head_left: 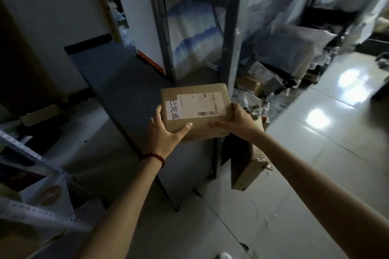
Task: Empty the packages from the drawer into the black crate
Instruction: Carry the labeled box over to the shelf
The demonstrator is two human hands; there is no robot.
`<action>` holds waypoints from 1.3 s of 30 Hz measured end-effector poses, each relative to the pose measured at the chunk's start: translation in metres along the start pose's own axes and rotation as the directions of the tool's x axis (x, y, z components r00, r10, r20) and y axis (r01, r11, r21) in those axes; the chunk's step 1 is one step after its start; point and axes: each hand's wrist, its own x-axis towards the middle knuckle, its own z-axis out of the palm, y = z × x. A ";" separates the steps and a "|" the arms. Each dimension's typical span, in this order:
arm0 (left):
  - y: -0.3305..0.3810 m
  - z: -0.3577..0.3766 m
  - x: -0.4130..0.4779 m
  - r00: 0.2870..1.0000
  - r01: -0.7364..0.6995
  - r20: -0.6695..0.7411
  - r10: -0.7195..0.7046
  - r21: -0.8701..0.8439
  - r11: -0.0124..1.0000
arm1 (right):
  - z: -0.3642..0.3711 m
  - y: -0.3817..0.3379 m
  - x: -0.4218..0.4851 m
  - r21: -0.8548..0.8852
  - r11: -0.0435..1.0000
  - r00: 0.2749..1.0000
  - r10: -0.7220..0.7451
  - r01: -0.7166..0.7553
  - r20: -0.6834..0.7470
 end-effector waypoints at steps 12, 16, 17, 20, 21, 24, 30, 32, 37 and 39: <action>0.123 0.138 -0.043 0.842 -0.352 0.418 0.341 -0.053 0.935 | -0.133 0.121 -0.132 0.172 0.953 0.886 0.296 -0.249 -0.357; 0.170 0.177 -0.044 0.771 -0.476 0.461 0.440 -0.043 0.879 | -0.175 0.150 -0.153 0.243 0.942 0.850 0.316 -0.230 -0.422; 0.182 0.186 -0.043 0.756 -0.488 0.475 0.450 -0.048 0.871 | -0.185 0.156 -0.157 0.257 0.941 0.841 0.316 -0.219 -0.440; 0.212 0.216 -0.040 0.724 -0.511 0.502 0.473 -0.069 0.857 | -0.216 0.176 -0.165 0.248 0.943 0.817 0.317 -0.220 -0.482; 0.220 0.225 -0.040 0.711 -0.536 0.504 0.490 -0.062 0.842 | -0.225 0.184 -0.167 0.236 0.946 0.814 0.311 -0.220 -0.490; 0.244 0.253 -0.033 0.676 -0.614 0.502 0.540 -0.021 0.789 | -0.252 0.208 -0.167 0.268 0.936 0.806 0.336 -0.228 -0.488; 0.282 0.316 -0.009 0.627 -0.590 0.590 0.508 -0.066 0.805 | -0.298 0.242 -0.137 0.276 0.934 0.779 0.345 -0.228 -0.524; 0.294 0.340 0.005 0.598 -0.620 0.605 0.525 -0.066 0.782 | -0.314 0.257 -0.120 0.260 0.938 0.777 0.337 -0.229 -0.531; 0.340 0.417 0.059 0.539 -0.628 0.638 0.550 -0.131 0.767 | -0.367 0.302 -0.057 0.239 0.932 0.756 0.361 -0.272 -0.546; 0.362 0.444 0.079 0.525 -0.616 0.648 0.552 -0.159 0.772 | -0.390 0.314 -0.033 0.249 0.925 0.745 0.378 -0.286 -0.550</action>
